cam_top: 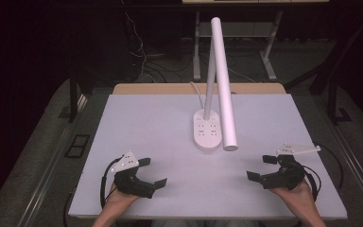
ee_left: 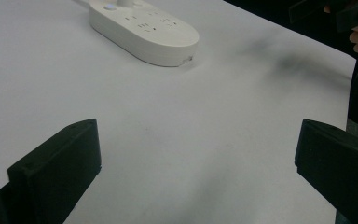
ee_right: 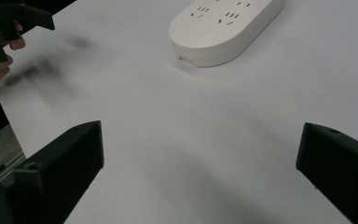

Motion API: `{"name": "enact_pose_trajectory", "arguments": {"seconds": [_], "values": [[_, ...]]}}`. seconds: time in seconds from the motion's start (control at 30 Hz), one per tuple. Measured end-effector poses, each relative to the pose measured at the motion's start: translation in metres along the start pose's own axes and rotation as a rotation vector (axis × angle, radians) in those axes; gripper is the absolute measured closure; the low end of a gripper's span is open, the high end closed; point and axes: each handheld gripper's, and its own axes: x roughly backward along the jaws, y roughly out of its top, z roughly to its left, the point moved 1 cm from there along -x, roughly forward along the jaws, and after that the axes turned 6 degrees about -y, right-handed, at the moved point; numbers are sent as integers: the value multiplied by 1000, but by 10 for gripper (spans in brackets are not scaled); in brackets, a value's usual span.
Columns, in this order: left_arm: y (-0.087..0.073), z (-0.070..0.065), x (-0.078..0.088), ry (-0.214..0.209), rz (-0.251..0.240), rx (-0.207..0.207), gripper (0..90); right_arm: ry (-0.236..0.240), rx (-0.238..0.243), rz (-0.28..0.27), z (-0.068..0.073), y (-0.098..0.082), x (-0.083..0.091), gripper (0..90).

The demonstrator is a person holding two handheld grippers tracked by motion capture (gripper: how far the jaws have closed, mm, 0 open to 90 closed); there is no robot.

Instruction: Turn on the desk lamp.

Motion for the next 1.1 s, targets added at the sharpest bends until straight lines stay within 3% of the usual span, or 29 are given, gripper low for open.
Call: {"name": "enact_pose_trajectory", "arguments": {"seconds": [0.7, 1.1], "values": [[0, 0, 0, 1, -2, 5, 0, 16, 21, 14, -8, 40, 5, 4], [0, 0, 0, 3, -1, 8, 0, 17, 25, 25, -14, 56, -4, 4]]}}
